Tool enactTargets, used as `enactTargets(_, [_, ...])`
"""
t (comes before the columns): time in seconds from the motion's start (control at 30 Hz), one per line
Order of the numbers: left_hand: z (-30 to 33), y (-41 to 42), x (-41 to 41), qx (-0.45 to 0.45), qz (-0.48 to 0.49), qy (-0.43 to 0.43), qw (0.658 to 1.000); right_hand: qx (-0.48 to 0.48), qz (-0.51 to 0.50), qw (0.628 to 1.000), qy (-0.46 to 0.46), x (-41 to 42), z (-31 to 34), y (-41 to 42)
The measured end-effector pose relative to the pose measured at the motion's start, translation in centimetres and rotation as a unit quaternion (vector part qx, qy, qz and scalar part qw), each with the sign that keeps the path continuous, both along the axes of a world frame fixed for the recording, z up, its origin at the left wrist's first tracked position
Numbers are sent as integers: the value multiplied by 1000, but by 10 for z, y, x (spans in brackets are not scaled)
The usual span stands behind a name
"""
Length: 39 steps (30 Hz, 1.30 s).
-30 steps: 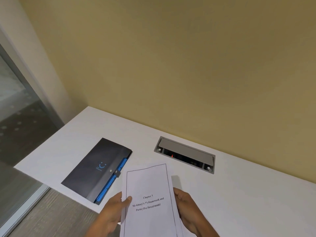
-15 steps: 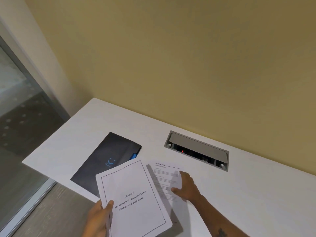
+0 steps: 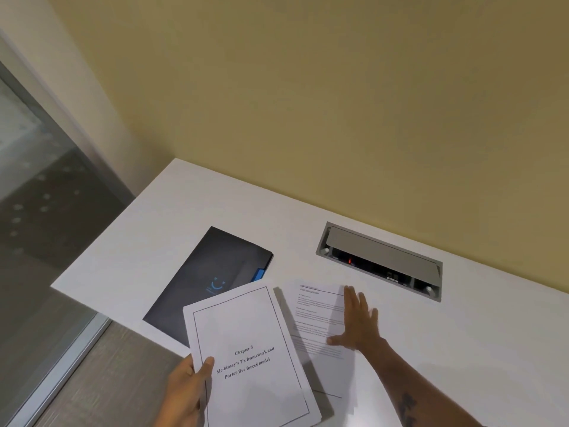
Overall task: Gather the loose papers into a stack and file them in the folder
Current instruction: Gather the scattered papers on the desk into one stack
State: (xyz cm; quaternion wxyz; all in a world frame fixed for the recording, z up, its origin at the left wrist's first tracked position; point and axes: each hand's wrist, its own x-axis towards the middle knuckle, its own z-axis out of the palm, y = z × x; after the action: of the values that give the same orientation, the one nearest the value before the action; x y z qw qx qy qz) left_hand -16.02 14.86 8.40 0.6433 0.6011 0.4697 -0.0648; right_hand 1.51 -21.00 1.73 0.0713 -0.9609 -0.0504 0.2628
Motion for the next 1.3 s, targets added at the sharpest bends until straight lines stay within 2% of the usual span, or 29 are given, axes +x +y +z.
enactTargets(0.2, [-5, 4, 9, -46, 12, 8, 999, 60, -23, 996, -68, -12, -19, 1])
enactTargets(0.3, [-6, 5, 17, -54, 6, 2, 999, 78, -36, 995, -51, -16, -2, 15])
enactTargets(0.4, [-4, 6, 26, -50, -12, 3, 999, 83, -111, 990, -34, -23, 8, 23])
enactTargets(0.53, [-5, 4, 36, -57, -23, 4, 998, 171, -283, 944, -12, -39, 1, 15])
enactTargets(0.73, [11, -22, 55, -66, -46, -8, 997, 288, -379, 879, 18, -54, 5, -14])
enactTargets(0.9, [14, -50, 70, -65, -89, -4, 994, 386, -413, 825, 11, -57, 41, -48])
enactTargets(1.1, [36, -97, 90, -80, -163, -16, 983, 472, -425, 768, 80, -62, 81, -82])
enactTargets(1.3, [57, -148, 108, -64, -264, 14, 962, 520, -372, 757, 133, -76, 116, -92])
